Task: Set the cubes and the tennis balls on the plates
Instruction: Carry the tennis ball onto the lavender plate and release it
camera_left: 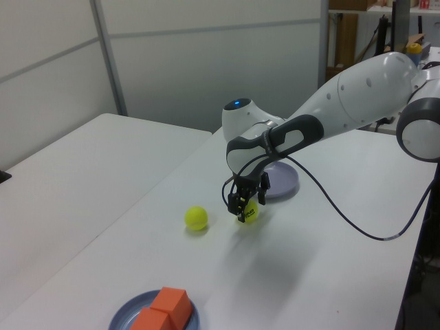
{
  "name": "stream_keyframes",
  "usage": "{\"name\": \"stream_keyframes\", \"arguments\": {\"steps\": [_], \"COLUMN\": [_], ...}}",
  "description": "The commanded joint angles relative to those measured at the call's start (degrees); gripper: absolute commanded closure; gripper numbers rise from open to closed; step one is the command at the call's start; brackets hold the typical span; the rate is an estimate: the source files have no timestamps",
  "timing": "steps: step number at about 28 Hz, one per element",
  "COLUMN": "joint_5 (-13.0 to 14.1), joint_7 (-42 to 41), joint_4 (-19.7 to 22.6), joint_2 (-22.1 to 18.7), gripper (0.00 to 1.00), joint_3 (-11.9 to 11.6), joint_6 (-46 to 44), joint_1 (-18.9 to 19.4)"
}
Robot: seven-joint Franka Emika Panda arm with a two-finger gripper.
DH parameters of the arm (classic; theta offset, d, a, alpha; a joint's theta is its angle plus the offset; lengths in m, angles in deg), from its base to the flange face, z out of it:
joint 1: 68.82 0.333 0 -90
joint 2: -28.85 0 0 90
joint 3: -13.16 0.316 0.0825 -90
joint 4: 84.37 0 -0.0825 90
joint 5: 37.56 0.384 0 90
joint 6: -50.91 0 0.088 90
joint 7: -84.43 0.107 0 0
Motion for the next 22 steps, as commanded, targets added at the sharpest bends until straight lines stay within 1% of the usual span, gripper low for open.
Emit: {"name": "stream_keyframes", "arguments": {"steps": [1, 2, 3, 5, 6, 7, 10, 12, 13, 16, 17, 20, 21, 22], "joint_5": [2.1, 2.5, 4.3, 5.9, 6.2, 6.4, 6.5, 6.6, 6.7, 7.7, 8.2, 8.4, 8.6, 8.8], "joint_7": [-1.7, -1.6, -1.6, -1.8, -1.9, -2.1, -2.1, -2.0, -2.1, -2.1, -2.2, -2.6, -3.5, -3.9], "joint_4": [-0.4, -0.4, -0.4, -0.4, -0.5, -0.5, -2.4, -2.8, -3.3, -4.0, -4.7, -5.3, -5.3, -5.4], "joint_2": [0.1, 0.1, 0.1, 0.0, -0.1, -0.2, -0.6, -1.3, -2.2, -2.9, -2.9, -2.5, -1.8, -1.2], "gripper": [0.67, 0.85, 1.00, 1.00, 1.00, 1.00, 1.00, 1.00, 1.00, 1.00, 1.00, 1.00, 1.00, 1.00], "joint_3": [-0.7, -0.7, -0.8, -1.5, -1.7, -1.7, -1.9, -2.6, -3.6, -5.2, -6.5, -8.4, -9.4, -9.7], "joint_6": [0.8, 1.0, 1.5, 1.8, 1.8, 1.9, 1.6, 1.6, 1.4, 1.3, 1.3, 1.4, 1.8, 1.8], "joint_1": [0.5, 0.4, 0.4, 0.4, 0.4, 0.4, 0.4, 0.4, 0.4, 0.4, 0.4, 0.2, -0.4, -0.9]}}
